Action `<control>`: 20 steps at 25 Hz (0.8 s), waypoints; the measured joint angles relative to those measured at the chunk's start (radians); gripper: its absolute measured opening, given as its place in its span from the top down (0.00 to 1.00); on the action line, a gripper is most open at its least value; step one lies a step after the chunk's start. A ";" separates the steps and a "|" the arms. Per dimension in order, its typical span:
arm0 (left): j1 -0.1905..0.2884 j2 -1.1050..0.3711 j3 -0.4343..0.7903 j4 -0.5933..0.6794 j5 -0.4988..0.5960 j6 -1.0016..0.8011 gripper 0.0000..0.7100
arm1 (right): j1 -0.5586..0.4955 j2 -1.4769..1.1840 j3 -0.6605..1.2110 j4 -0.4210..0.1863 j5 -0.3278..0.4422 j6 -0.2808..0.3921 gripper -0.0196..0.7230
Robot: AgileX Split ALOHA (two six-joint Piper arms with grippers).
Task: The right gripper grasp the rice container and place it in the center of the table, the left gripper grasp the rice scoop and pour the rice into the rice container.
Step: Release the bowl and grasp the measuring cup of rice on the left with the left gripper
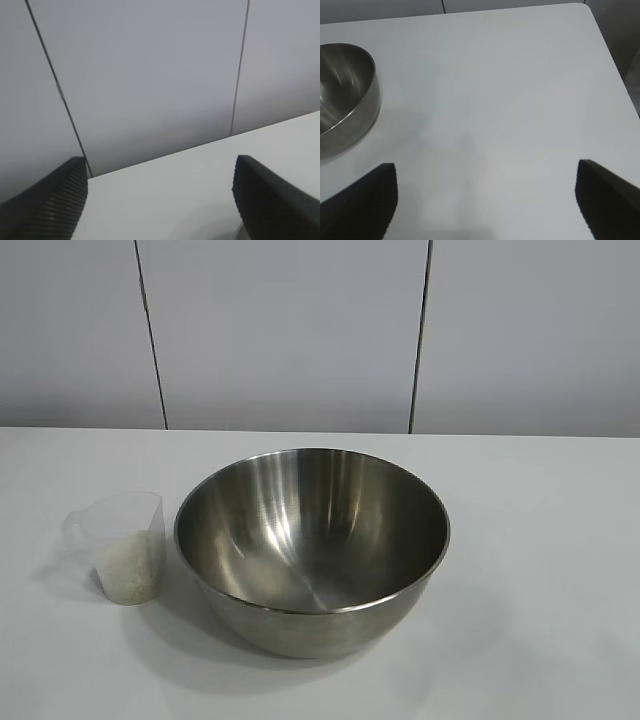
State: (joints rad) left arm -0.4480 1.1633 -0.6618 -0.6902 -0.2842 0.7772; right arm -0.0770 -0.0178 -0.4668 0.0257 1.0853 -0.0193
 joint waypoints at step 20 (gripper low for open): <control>-0.034 0.361 0.671 0.384 -0.849 -0.573 0.19 | 0.000 0.000 0.000 0.000 -0.001 0.000 0.08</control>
State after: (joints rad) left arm -0.4823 1.5247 0.0087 -0.3066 -1.1334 0.2043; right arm -0.0770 -0.0178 -0.4668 0.0257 1.0845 -0.0193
